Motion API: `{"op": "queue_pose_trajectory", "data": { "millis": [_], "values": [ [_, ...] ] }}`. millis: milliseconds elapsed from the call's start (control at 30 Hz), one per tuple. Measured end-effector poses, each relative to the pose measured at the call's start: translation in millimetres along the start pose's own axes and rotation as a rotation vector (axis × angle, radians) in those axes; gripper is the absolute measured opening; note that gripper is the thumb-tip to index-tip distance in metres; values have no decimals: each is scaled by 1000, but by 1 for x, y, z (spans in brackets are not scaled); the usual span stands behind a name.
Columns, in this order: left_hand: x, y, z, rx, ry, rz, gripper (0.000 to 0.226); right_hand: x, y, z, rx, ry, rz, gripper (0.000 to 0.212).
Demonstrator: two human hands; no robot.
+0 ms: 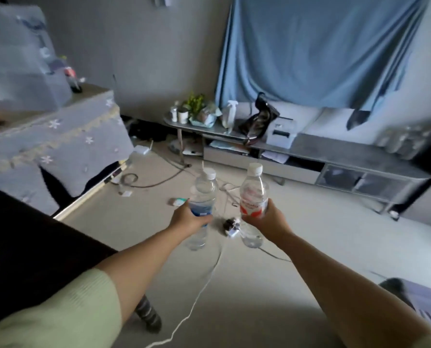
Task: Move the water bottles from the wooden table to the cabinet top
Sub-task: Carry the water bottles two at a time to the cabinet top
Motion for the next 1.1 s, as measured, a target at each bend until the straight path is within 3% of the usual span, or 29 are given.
{"op": "queue_pose_trajectory", "data": {
  "millis": [367,700,1100],
  "values": [
    [-217,127,1,-222,-363,16,56,197,123,-22,-197,325,-7,60],
    [-342,191,43,-273,-580,6,49,281,200,7,-352,467,-53,60],
    [-454,281,166,-327,-727,83,43,348,224,116,-443,582,33,57]
  ]
}}
Point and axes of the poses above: each hand's wrist, its own z-axis towards the middle knuckle, its own x-axis out of the back of the hand, y = z × x, the point moved 7 cm from there along z, towards the middle knuckle, and after that the axes turned 1 degree about -x, right-handed, at the moved point
